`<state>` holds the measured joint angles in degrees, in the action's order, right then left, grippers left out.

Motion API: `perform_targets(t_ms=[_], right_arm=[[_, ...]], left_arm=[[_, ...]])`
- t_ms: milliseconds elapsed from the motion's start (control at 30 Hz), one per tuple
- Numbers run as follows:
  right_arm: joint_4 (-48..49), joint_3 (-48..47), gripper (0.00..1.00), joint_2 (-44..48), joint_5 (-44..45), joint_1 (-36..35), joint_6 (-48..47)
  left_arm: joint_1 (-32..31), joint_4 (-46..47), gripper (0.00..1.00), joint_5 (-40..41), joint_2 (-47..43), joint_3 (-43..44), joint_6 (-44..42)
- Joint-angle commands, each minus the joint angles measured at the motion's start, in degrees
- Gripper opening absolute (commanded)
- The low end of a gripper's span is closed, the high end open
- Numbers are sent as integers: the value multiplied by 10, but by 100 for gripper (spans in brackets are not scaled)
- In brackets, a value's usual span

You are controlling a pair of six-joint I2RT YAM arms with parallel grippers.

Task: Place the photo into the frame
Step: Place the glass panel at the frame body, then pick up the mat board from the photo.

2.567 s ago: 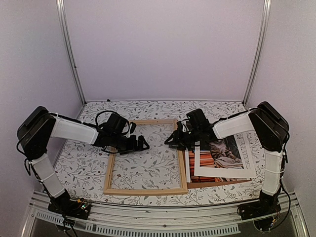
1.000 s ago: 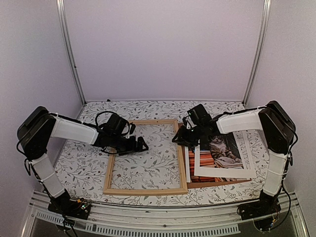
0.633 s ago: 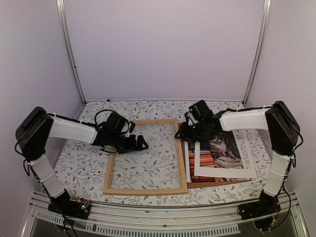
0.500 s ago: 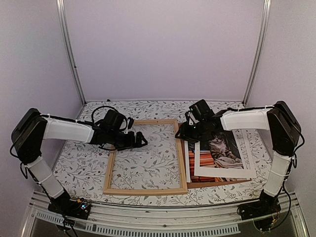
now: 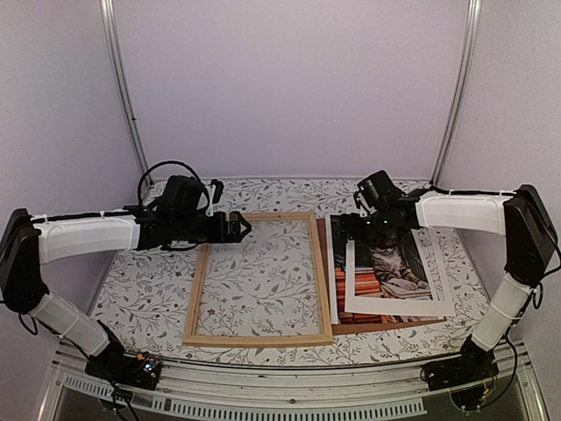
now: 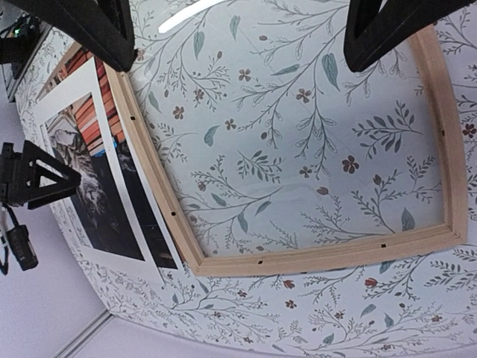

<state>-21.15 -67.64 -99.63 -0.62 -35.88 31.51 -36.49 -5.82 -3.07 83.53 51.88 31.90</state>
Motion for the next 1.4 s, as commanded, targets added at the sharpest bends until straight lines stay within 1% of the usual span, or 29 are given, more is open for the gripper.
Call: perform_targets(t_ms=[0,133,300,533,667,767,1100,1367], right_arm=[[-42,53,89,55,70,58,-28],[-43,93,89,106,65,112,-40],[-49,127,89,145,77,142,-53],[-56,175,89,184,66,212,-60],[-48,190,89,195,62,225,-57],[-44,200,89,194,64,230,-55],[-32,234,90,199,64,272,-55],[3,271,90,219,21,315,-48]], left_arm=[[-9,-12,100,-5,-14,15,-37],[-16,-15,100,-7,-1,23,-41],[-24,-50,100,28,20,39,-38],[-31,-66,100,19,31,60,-53],[-52,-77,100,21,53,86,-55],[-81,-76,100,18,80,108,-56],[-195,-96,100,17,216,249,-54],[-246,-113,100,-19,337,370,-64]])
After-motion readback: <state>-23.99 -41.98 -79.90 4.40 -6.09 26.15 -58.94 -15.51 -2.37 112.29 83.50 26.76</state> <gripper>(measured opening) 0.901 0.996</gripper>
